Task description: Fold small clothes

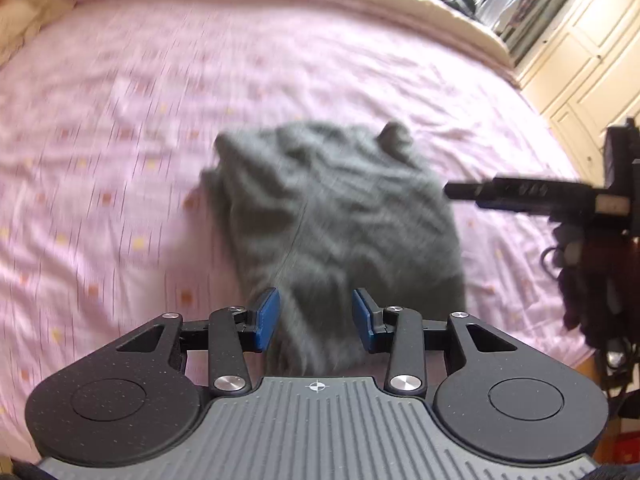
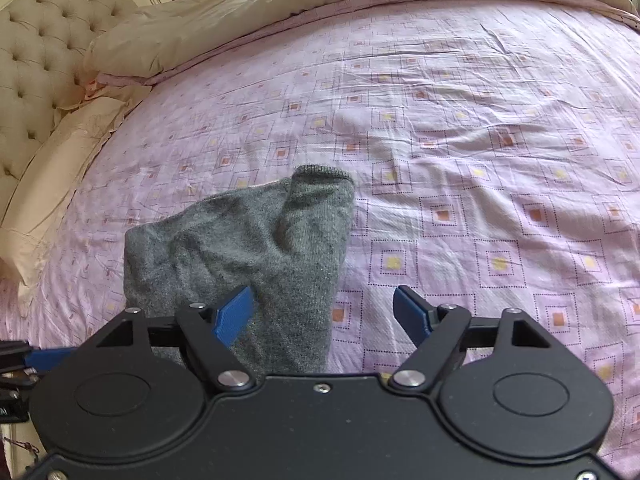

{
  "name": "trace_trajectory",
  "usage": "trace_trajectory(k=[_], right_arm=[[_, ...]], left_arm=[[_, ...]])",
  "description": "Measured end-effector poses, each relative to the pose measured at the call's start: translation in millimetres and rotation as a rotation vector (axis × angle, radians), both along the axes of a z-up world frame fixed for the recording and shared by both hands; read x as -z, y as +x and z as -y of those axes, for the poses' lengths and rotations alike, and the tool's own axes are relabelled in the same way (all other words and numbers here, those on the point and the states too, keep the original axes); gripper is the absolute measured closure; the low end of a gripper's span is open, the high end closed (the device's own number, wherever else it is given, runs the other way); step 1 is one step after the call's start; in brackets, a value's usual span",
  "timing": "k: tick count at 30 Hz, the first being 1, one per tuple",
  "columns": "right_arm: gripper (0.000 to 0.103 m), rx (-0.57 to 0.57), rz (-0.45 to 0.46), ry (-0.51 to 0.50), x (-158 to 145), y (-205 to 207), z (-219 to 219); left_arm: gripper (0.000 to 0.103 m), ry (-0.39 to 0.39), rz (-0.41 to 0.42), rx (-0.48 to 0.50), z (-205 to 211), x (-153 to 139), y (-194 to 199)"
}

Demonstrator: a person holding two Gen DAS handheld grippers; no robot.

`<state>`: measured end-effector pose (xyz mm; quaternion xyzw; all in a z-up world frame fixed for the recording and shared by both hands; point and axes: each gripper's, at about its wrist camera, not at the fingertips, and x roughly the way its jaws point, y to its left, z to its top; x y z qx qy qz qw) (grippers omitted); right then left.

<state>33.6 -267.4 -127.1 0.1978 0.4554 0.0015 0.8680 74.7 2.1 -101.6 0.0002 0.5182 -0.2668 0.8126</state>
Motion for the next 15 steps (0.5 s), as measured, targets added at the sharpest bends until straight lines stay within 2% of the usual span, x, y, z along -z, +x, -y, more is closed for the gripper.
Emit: trace_trajectory(k=[3,8,13,15], right_arm=[[0.021,-0.002,-0.002,-0.006,0.3,2.8,0.1],[0.021,0.016,-0.009,-0.01,0.0,10.2,3.5],[0.021,0.01,-0.012,-0.019,-2.1,24.5,2.4],[0.02,-0.005,-0.011,-0.026,-2.3,32.8,0.4]], left_arm=[[0.059,-0.022,0.037,0.004,18.6,-3.1,20.3],[0.058,0.007,0.061,-0.043,36.6,13.9,60.3],[0.058,0.078,0.011,-0.118,37.0,47.7,93.7],[0.057,0.135,-0.032,-0.131,33.7,64.6,100.9]])
